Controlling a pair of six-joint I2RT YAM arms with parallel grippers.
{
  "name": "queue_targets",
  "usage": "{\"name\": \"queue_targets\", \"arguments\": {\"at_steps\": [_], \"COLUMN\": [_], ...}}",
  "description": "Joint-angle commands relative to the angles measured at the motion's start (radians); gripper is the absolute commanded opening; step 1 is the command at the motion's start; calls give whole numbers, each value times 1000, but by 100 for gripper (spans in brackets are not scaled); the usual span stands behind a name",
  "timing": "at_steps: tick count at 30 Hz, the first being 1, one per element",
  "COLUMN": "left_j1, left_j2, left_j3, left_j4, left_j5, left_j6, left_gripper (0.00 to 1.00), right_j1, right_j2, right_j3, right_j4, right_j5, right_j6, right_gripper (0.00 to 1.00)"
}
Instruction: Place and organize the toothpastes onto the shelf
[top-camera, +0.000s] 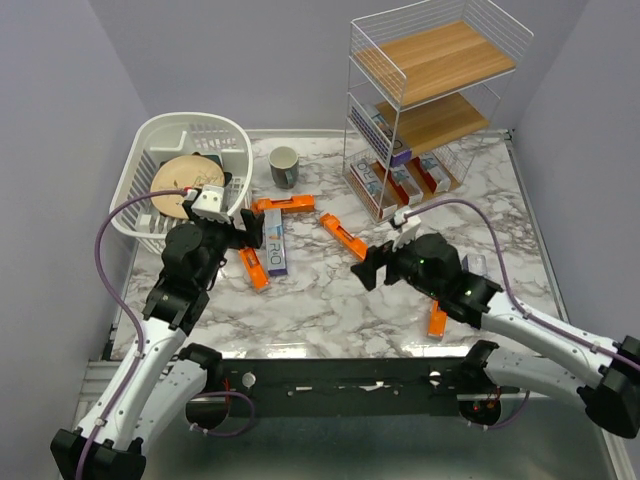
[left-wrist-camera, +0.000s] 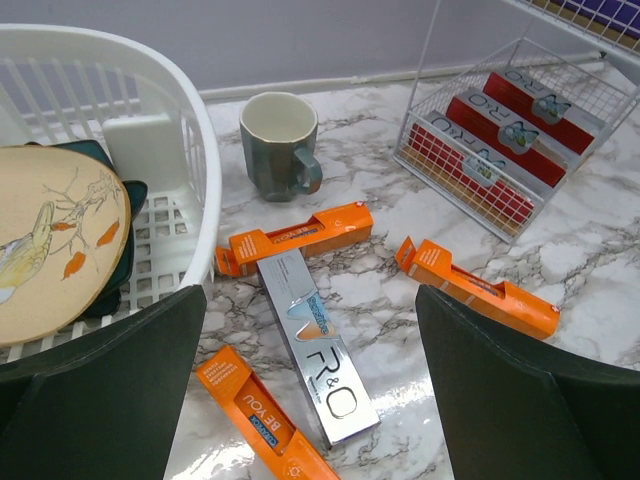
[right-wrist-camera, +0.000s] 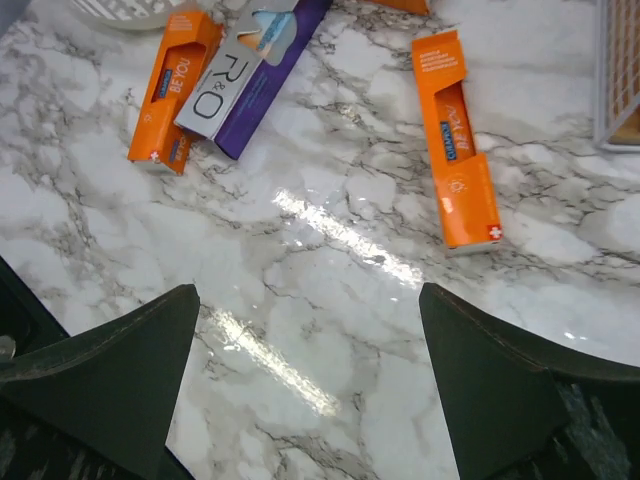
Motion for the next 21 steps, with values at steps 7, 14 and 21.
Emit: {"name": "queue_targets", "arguments": {"at_steps": [7, 14, 21], "left_j1": [25, 37, 52], "left_j2": [-82, -71, -70], "left_j3": [-24, -21, -21], "left_j4": [34, 33, 33], "left_j5": [-116, -127, -116], "left_j6": [-40, -50, -60], "left_gripper": [99, 99, 99], "right_j1": [337, 403, 406], "right_j2": [519, 823, 1017], "right_j3": [105, 378, 600], "right_j4": [436, 477, 397], "right_j5": [392, 519, 585], "right_j6": [158, 195, 198], "right_gripper": [100, 100, 100]}}
